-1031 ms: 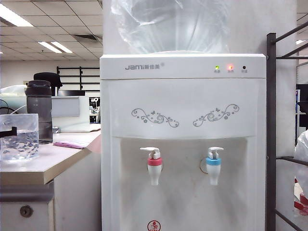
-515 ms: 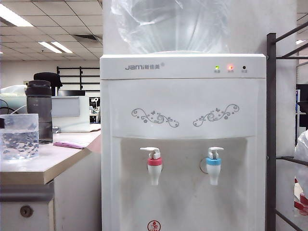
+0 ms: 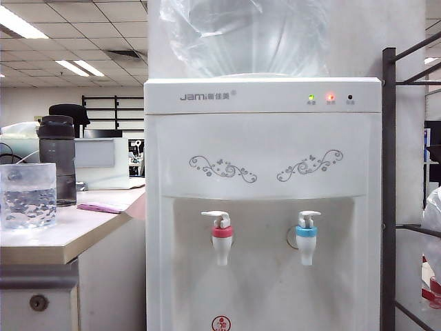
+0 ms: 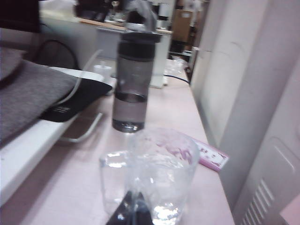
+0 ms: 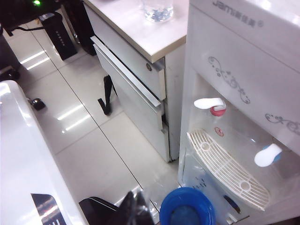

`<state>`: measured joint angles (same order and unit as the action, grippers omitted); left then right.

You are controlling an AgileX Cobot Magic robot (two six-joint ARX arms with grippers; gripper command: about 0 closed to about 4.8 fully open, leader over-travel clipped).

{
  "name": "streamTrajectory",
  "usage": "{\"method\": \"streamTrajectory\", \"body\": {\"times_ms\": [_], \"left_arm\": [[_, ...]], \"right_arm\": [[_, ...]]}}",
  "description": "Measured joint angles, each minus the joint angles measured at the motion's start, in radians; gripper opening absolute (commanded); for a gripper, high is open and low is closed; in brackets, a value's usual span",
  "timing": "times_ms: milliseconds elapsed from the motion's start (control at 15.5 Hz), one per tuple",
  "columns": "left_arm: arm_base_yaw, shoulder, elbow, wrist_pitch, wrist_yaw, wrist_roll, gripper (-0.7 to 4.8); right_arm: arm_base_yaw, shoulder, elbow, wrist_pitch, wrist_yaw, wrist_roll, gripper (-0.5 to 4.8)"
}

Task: Pick up the plastic mug from the left desk, go to the hot water outlet of the water dispenser, press the vertical switch to get some water, then put the mug back on the desk.

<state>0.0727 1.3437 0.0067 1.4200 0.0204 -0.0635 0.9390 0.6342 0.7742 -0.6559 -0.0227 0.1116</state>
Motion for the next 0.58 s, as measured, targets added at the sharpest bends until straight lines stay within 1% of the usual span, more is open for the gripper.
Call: {"method": "streamTrajectory", "body": {"times_ms": [64, 129, 193, 258, 387, 451, 515, 580], "left_arm": [[0.001, -0.003, 0.0, -0.015, 0.012, 0.0, -0.06], [0.003, -0.148, 0.0, -0.175, 0.01, 0.0, -0.06], [0.002, -0.369, 0.003, -0.38, -0.018, 0.026, -0.06], [0.002, -0.445, 0.002, -0.483, -0.028, 0.041, -0.06], [0.002, -0.74, 0.002, -0.861, -0.047, 0.12, -0.05], [0.002, -0.799, 0.002, -0.945, -0.048, 0.128, -0.05], [0.002, -0.908, 0.002, -1.088, -0.048, 0.135, -0.05], [0.002, -0.965, 0.002, -1.159, -0.052, 0.137, -0.06]], "right_arm": [[0.0, 0.001, 0.0, -0.003, 0.0, 0.0, -0.05], [0.0, 0.001, 0.0, -0.006, -0.001, 0.0, -0.05], [0.0, 0.0, 0.0, -0.009, 0.0, 0.0, -0.05], [0.0, 0.001, 0.0, -0.008, 0.0, 0.0, -0.05], [0.0, 0.001, 0.0, -0.008, 0.0, 0.0, -0.05], [0.0, 0.002, 0.0, -0.009, 0.0, 0.0, -0.05], [0.0, 0.002, 0.0, -0.008, 0.001, 0.0, -0.05], [0.0, 0.001, 0.0, -0.008, 0.001, 0.0, -0.05]]}}
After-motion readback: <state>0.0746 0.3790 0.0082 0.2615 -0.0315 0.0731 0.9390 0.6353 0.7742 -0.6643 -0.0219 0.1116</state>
